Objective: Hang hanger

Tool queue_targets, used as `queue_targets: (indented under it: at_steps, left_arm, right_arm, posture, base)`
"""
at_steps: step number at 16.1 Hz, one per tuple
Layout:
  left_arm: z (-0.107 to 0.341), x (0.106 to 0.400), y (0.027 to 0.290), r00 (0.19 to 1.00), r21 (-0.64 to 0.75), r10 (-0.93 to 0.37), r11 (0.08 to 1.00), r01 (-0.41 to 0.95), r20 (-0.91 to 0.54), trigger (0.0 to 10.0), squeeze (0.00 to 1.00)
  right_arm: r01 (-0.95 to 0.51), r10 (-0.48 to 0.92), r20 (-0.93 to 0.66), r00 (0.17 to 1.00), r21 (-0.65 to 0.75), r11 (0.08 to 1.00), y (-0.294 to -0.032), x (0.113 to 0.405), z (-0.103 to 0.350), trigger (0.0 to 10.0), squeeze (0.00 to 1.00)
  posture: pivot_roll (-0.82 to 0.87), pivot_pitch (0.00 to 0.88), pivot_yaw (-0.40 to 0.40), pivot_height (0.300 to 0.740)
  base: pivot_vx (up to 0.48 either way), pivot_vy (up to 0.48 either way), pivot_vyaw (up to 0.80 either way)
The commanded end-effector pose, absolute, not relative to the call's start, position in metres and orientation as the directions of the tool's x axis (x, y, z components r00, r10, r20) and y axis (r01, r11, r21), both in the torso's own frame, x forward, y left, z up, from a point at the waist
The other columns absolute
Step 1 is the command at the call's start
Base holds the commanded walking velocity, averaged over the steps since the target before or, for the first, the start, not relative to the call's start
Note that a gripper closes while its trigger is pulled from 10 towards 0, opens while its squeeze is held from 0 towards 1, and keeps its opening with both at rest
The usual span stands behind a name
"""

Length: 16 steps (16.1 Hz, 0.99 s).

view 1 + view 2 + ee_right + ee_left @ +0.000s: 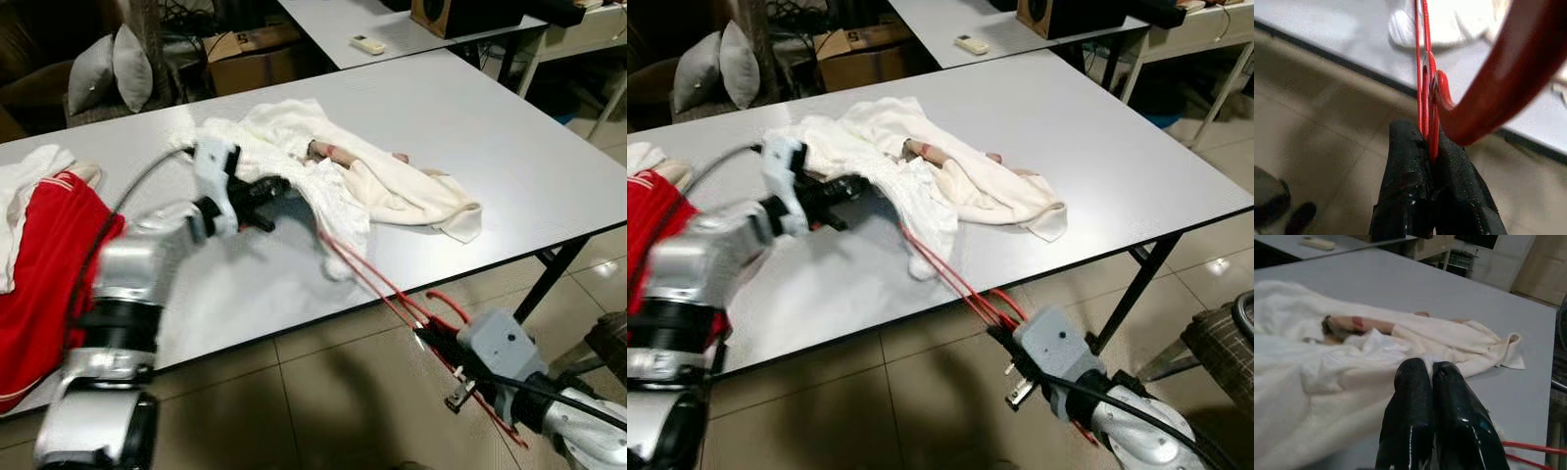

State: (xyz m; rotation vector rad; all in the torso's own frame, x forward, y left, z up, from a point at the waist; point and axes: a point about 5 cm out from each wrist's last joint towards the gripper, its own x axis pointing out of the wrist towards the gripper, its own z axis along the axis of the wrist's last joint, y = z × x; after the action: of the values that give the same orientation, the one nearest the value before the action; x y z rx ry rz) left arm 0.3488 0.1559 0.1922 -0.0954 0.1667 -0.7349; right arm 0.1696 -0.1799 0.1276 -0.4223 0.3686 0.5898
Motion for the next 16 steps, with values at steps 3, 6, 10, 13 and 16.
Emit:
queue_targets:
  at_steps: [3, 6, 10, 13, 16]
  left_arm:
    - [0.202, 0.337, 0.159, 0.676, -0.131, -0.723, 0.69, 0.712, -0.14, 0.0, 0.0]
    - [0.197, 0.331, 0.162, 0.664, -0.081, -0.719, 0.688, 0.721, -0.204, 0.0, 0.0]
    - [0.177, 0.321, 0.164, 0.653, -0.025, -0.688, 0.694, 0.719, -0.317, 0.0, 0.0]
    - [0.169, 0.313, 0.16, 0.637, -0.038, -0.694, 0.686, 0.727, -0.335, 0.0, 0.0]
    - [0.165, 0.313, 0.154, 0.665, -0.019, -0.678, 0.705, 0.709, -0.314, 0.0, 0.0]
  right_arm:
    - [-0.529, 0.34, -0.487, 0.805, -0.329, 0.782, -0.197, 0.176, 0.12, 10.0, 0.0]
    - [-0.398, 0.241, -0.404, 0.882, -0.367, 0.841, -0.214, 0.189, 0.132, 10.0, 0.0]
    - [-0.26, 0.15, -0.313, 0.938, -0.346, 0.902, -0.234, 0.191, 0.144, 10.0, 0.0]
    - [-0.25, 0.148, -0.305, 0.941, -0.328, 0.911, -0.237, 0.186, 0.144, 10.0, 0.0]
    - [-0.387, 0.328, -0.248, 0.911, -0.248, 0.888, -0.218, 0.179, 0.158, 10.0, 0.0]
  posture:
    - [-0.06, 0.012, 0.126, 0.74]
    - [-0.06, 0.007, 0.124, 0.74]
    - [-0.07, 0.0, 0.136, 0.74]
    - [-0.08, 0.0, 0.137, 0.74]
    - [-0.08, 0.0, 0.144, 0.74]
  base:
    - [0.0, 0.0, 0.0]
    - [0.0, 0.0, 0.0]
    - [0.0, 0.0, 0.0]
    - [0.0, 0.0, 0.0]
    - [0.0, 0.0, 0.0]
